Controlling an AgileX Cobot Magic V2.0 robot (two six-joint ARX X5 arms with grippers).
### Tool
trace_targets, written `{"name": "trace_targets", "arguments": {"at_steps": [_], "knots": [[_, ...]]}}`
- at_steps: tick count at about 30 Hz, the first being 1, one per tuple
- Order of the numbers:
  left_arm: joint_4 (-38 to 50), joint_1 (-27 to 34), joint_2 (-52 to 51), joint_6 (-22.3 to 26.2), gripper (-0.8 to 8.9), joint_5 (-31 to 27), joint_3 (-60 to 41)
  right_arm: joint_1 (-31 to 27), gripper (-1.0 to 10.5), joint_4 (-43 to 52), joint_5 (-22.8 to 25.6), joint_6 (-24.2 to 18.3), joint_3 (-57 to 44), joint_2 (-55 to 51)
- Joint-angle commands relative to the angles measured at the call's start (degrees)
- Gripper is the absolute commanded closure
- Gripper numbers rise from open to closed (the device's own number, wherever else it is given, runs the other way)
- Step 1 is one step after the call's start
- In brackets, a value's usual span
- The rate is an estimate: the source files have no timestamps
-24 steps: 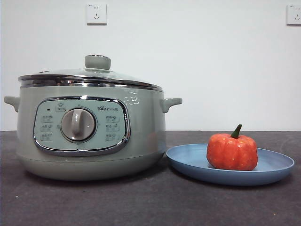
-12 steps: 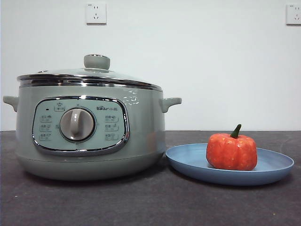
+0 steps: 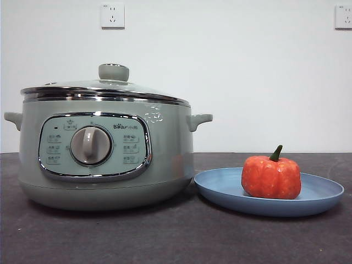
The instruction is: Take the pumpkin out from the steamer,put the pumpkin in the blue plate,close the lid
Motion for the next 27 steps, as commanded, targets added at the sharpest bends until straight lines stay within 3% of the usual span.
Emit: {"name": "trace_targets", "arguments": {"at_steps": [1,17,21,23,27], "knots": [[-0.55,0.15,-0.13,-0.22,8.16,0.04,-0.63,0.04,9.4,0.17,0.22,0.50,-0.44,-0.04],[-0.55,0.15,-0.13,-0.22,8.17,0.04,-0.63,0.07,9.4,-0.26,0.20,0.50,-0.44,-0.04],[-0.55,0.15,-0.13,-0.22,8.16,0.04,-0.63,-1.77,9.4,-0.92,0.59,-4.20,-1.90,-3.15],[-0.55,0.15,-0.13,-0.22,8.16,0.02,-0.63,-5.18,9.4,0.42,-1.14,-5.75,-4.90,-6.19],[-0.55,0.15,-0.13,-0.22,8.16,0.02,-0.63,-15.12,9.4,8.22,-12.00,-5.70,-16.13,-13.07]]}}
